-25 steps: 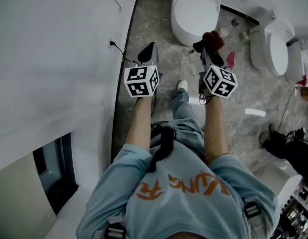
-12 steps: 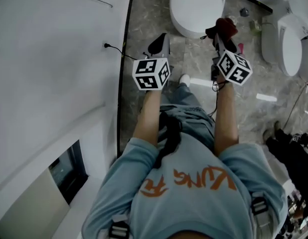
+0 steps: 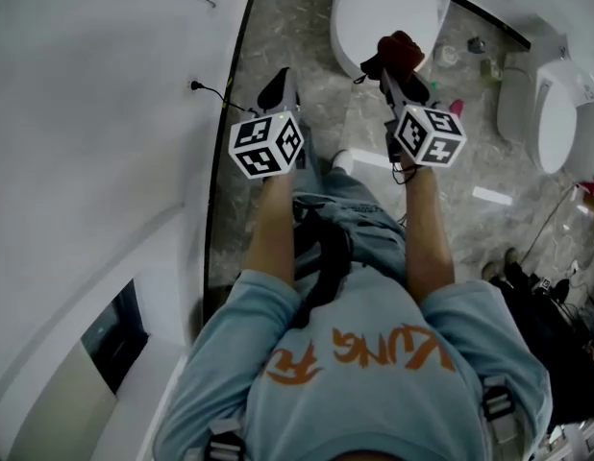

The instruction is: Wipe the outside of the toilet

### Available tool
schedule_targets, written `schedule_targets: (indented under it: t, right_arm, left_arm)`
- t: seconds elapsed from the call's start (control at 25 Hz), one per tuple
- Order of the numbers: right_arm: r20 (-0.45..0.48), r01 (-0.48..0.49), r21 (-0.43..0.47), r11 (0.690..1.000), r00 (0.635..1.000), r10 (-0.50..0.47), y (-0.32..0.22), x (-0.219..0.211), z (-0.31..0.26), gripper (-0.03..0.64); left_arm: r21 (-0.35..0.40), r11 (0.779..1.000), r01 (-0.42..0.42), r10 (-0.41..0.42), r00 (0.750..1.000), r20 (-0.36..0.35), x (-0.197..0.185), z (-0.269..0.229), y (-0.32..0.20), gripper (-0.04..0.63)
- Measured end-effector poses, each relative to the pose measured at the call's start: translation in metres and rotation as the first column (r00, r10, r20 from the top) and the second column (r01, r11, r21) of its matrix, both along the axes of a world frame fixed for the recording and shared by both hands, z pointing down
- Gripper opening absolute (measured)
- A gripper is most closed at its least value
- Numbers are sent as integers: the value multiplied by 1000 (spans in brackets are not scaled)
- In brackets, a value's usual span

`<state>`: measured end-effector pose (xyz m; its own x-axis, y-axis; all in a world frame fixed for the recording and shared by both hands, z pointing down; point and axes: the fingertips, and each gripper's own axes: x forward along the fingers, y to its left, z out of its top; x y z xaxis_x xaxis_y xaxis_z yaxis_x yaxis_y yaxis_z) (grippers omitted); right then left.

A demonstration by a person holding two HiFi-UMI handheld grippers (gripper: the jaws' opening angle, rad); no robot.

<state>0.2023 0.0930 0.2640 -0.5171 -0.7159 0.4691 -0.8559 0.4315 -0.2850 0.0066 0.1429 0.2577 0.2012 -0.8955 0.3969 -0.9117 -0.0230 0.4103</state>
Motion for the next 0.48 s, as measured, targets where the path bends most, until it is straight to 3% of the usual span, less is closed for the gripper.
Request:
schedule_targets:
  t: [0.28,0.48]
  right_arm:
    - [-67,-31,-107,994,997,24,-31,-14,50,109]
    - [-77,-30,-218,975,997,14,-50,-64,116,109]
  left_arm:
    - [-79,995,-55,51,997,-58,-2,50,-46,3]
    - [-160,984,-82,67,993,-96,-29,104,-79,3]
